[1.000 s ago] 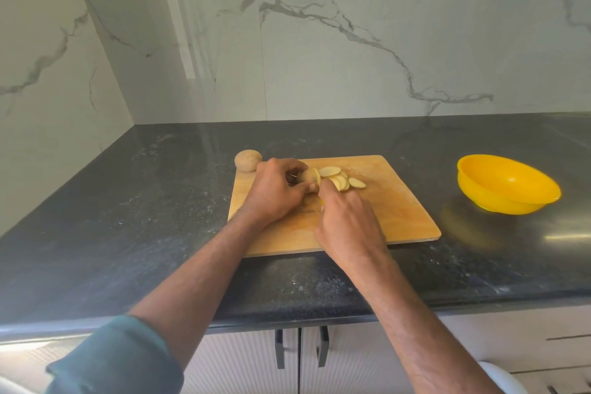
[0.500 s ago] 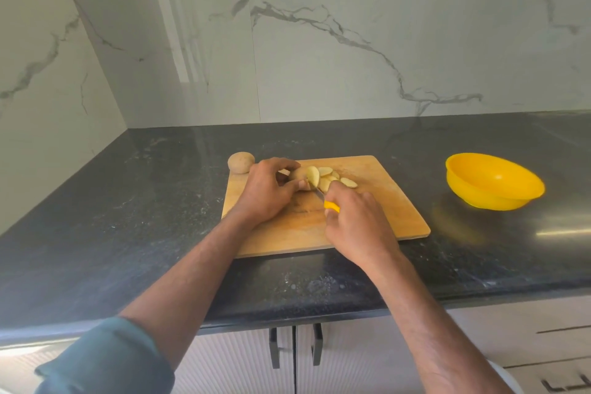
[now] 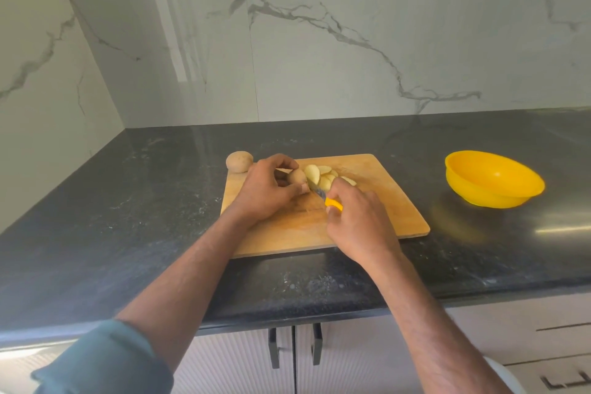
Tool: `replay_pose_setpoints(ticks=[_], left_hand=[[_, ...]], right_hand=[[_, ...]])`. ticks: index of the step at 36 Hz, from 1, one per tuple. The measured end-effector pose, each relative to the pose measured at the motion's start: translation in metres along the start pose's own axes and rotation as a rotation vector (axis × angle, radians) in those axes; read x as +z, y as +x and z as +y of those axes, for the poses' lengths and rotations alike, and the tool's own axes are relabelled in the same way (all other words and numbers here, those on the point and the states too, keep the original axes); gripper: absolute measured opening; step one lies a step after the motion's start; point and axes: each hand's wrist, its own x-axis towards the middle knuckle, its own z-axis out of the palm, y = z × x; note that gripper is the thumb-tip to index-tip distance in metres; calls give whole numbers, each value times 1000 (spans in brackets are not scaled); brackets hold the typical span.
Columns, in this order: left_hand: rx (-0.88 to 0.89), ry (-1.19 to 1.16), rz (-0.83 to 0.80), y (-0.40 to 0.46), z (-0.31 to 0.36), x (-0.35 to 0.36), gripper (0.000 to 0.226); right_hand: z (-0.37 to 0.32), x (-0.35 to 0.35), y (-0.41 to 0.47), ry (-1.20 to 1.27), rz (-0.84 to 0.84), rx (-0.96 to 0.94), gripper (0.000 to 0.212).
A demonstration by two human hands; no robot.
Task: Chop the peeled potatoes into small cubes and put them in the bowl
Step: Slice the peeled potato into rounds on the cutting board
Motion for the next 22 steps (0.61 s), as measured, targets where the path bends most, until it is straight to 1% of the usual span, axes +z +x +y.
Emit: replay_pose_setpoints(ticks=[2, 7, 15, 22], left_hand=[[3, 8, -10, 1, -2, 1, 44], [-4, -8, 17, 3, -6, 1, 44], [-44, -31, 13, 3, -5, -1, 55], [-44, -33, 37, 1, -3, 0, 53]], right_hand=[[-1, 0, -1, -16, 3, -14, 17], [-4, 3, -2, -31, 44, 5, 11], [-4, 6, 0, -2, 81, 24, 17], [-13, 15, 10, -32, 107, 14, 17]])
